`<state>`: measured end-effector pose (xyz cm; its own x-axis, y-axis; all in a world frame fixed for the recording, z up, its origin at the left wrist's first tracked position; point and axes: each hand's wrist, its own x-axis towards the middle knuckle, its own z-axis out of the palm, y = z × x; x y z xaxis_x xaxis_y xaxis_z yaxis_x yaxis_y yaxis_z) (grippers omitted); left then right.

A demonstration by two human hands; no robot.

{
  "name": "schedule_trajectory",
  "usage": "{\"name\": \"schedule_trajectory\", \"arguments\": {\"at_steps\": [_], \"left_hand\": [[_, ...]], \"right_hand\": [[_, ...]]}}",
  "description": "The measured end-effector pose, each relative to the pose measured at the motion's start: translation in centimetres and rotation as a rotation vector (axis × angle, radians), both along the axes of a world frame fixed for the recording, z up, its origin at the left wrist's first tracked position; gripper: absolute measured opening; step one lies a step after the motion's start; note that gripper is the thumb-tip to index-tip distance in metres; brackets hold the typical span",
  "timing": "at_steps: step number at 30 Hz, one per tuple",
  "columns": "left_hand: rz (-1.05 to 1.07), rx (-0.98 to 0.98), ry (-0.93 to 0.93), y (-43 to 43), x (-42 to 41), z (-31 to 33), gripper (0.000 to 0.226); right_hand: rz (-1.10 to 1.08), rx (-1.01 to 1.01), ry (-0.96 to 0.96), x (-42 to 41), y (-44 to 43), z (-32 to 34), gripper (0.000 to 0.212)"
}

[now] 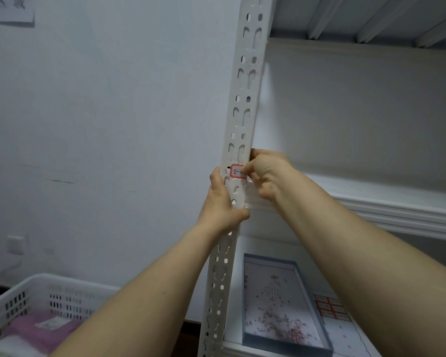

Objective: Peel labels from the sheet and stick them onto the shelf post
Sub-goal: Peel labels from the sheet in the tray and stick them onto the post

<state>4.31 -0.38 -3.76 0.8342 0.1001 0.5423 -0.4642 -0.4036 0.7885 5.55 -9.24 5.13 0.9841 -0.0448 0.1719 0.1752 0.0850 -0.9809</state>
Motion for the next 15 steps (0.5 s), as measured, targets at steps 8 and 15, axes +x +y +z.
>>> {"name": "schedule_trajectory", "arguments": {"at_steps": [8,15], "left_hand": [[-0.109,-0.346,0.171,0.8,-1.6,3.7,0.017],[-0.016,-0.38,0.085,-0.4,-0.7,4.3,0.031]], "right_hand": [[0.122,-0.185,-0.104,-0.8,-2.7,0.6,0.033],[0.226,-0.087,-0.118,-0.7,-3.1,0.0,0.024]]}}
